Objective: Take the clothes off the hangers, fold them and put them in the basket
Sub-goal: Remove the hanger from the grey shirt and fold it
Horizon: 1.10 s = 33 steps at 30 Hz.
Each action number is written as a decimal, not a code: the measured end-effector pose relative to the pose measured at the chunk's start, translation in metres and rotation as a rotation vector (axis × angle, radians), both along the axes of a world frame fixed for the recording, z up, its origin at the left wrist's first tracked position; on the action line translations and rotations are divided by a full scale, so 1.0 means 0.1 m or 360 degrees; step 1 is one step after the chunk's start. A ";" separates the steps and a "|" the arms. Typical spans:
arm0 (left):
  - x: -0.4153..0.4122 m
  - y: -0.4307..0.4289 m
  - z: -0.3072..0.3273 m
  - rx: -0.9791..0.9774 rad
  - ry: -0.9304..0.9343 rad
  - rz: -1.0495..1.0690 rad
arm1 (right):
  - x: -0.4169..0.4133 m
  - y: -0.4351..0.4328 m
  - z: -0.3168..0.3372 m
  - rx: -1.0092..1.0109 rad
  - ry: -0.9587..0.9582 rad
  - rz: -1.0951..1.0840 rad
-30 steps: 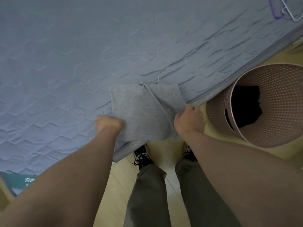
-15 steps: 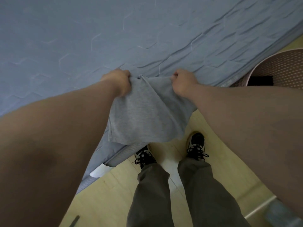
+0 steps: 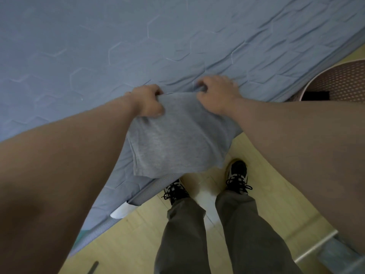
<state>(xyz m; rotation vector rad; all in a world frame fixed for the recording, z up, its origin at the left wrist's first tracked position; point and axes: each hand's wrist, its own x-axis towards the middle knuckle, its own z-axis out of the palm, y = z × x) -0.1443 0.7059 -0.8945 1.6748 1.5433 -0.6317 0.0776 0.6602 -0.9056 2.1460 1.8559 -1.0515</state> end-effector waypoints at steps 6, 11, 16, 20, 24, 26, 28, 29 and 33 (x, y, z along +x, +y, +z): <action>0.15 -0.02 -0.01 0.0002 0.0101 -0.0430 | -0.23 0.03 0.09 -0.0268 -0.0156 0.0680; 0.15 0.19 0.31 0.0245 0.0103 -0.0538 | -0.22 0.28 0.44 -0.0037 -0.0147 0.0605; 0.17 0.70 1.00 0.0784 0.0058 -0.0451 | -0.19 0.78 1.02 0.0461 -0.0319 0.0488; 0.20 0.95 1.46 0.1485 0.0116 -0.0519 | -0.17 1.11 1.51 0.0905 -0.0484 0.0438; 0.13 0.95 1.58 0.2109 0.0320 -0.0687 | -0.13 1.18 1.74 0.1237 -0.0604 0.0560; 0.08 0.86 1.46 0.2217 0.0303 -0.0713 | -0.08 1.12 1.67 0.1354 -0.0643 0.0605; 0.04 0.66 1.23 0.2159 0.0198 -0.0710 | -0.08 0.96 1.46 0.1351 -0.0738 0.0662; 0.02 0.54 1.11 0.2081 0.0152 -0.0709 | -0.10 0.85 1.31 0.1344 -0.0768 0.0693; -0.03 -0.10 0.51 0.1388 0.0026 -0.0775 | -0.16 0.22 0.64 0.0940 -0.0659 0.0926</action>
